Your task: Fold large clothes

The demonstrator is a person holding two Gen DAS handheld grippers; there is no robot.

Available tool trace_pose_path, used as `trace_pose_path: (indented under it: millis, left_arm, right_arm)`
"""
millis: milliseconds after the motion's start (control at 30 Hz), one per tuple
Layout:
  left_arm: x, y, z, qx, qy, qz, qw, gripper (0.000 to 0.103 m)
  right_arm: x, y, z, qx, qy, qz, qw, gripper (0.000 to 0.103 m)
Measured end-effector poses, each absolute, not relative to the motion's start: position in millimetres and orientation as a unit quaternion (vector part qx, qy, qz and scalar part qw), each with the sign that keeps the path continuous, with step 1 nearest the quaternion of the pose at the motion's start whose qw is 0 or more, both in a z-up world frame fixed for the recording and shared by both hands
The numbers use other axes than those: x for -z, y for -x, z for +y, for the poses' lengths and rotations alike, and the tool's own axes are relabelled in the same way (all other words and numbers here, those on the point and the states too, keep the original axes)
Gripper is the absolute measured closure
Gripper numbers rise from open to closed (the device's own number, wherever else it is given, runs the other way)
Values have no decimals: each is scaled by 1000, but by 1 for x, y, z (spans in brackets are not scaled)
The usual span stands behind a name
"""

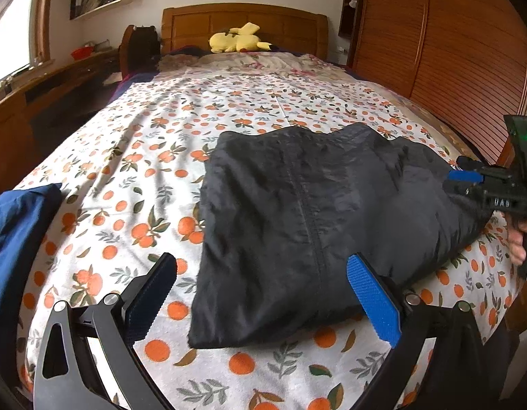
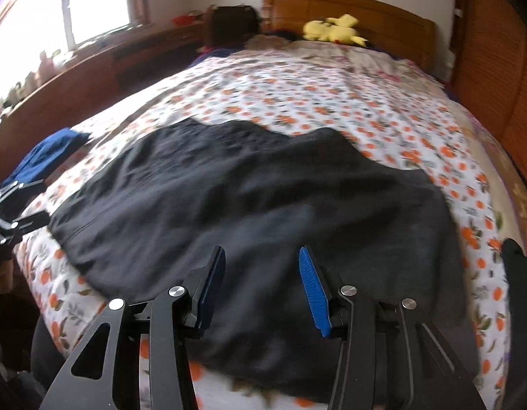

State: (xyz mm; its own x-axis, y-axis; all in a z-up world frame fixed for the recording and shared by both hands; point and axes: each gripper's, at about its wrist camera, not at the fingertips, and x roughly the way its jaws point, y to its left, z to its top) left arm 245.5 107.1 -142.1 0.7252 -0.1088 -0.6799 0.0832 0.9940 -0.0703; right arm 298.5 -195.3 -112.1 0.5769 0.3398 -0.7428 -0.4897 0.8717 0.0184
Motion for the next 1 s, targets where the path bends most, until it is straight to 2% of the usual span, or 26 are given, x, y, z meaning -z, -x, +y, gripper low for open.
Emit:
trace_pose_path:
  millis: [67,200,267,300,333,567,667,733,833,1000]
  left_arm:
    - [144,-243,111,49,16,368,928,3]
    - [151,-242,119,46,18,382,923,20]
    - [156,-241,123,42,17,389,920,26]
    - [159,-240,126,40,17,392,919,28]
    - [162,-239,128,37,18,395,918,28]
    - [184,-236,138,28,29,419,907,28]
    - [191,-236,140,26,37,424,904,28]
    - [196,-236,140,28,43,430,902,34]
    - [200,-235,140,29,50,433,899,37]
    - [202,-234,140,32,57,435,898,38]
  right_arm:
    - [116,-295,-182,-246,96,398,878,60]
    - [125,-289,-164,-253,108,403,873,60]
    - [132,-285,-159,-247,117,410,870,59]
    - [136,-283,-158,-243,120,412,870,55]
    - [141,-280,-158,-241,119,415,869,51]
    - [167,-264,-157,-221,128,414,874,50]
    - [162,-264,-159,-219,120,417,874,50]
    - [155,-262,-162,-219,120,412,876,51]
    - [142,-258,-170,-203,121,397,887,51]
    - [143,-259,-184,-197,106,405,886,52]
